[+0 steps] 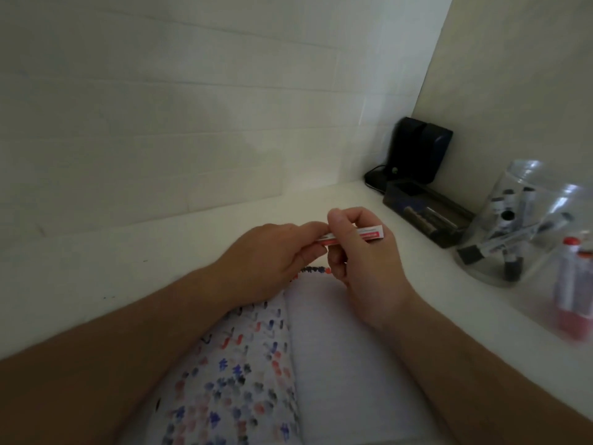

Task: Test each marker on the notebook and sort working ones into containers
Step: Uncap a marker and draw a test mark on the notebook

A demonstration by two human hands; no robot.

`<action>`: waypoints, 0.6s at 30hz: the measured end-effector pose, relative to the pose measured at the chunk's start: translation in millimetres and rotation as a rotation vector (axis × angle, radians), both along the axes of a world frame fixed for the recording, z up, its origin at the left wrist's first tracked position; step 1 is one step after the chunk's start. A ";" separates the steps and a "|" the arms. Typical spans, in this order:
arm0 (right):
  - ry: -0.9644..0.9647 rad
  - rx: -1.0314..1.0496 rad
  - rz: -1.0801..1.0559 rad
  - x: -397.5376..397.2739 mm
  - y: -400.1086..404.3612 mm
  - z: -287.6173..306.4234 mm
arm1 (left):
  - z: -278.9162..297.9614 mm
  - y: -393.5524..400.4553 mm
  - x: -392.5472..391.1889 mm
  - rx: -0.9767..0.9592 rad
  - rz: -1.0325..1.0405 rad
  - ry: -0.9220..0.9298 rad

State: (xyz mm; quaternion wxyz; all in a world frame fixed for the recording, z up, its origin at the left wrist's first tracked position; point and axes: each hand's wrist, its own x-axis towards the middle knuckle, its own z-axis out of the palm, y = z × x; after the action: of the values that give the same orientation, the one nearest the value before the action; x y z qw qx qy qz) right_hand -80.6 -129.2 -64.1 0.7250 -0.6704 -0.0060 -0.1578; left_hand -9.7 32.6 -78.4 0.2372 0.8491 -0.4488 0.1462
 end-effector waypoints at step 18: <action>0.120 -0.321 0.109 -1.5 -27.2 4.0 | 7.1 31.8 21.8 0.169 0.041 0.500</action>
State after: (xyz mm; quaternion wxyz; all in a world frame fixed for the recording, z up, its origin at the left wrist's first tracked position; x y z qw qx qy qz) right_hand -82.0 -156.4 -60.1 0.6153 -0.7844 -0.0240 -0.0750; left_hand 12.1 64.3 -71.3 0.2660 0.8846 -0.3695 -0.1012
